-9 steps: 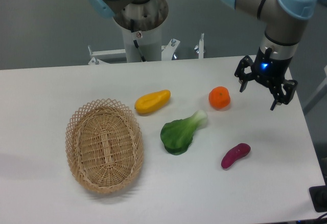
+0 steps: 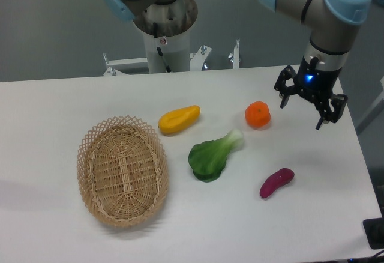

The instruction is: Pick up the green vegetable from the table

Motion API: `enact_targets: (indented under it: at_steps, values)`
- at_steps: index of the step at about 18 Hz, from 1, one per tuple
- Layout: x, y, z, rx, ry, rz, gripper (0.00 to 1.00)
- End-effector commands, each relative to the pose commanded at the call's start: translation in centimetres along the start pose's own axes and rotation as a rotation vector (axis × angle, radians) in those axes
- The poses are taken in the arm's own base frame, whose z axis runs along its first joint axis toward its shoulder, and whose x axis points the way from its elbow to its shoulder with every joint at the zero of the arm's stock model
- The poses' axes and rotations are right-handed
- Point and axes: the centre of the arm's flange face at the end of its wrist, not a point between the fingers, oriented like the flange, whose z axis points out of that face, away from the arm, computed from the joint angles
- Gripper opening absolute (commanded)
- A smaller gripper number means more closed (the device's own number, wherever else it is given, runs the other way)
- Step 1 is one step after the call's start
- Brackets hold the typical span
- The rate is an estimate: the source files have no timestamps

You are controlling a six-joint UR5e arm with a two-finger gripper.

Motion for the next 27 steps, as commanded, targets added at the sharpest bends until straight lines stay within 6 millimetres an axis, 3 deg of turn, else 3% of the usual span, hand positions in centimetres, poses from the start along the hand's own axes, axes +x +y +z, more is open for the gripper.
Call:
enact_targets:
  at_steps: [5,12,19,23,27]
  values:
    - [1.3,0.0,1.2,0.002,0.013,0.001,1.00]
    - [5.4,1.0,7.3,0.000,-0.050,0.003,1.00]
    - [7.7,-0.6,11.4,-0.001,0.033,0.043,1.00]
    - [9.8,-2.3,14.1,-0.152,0.078,0.131,1.00]
    - [11.0,-3.5,15.5,-0.168,0.092,0.131,1.00]
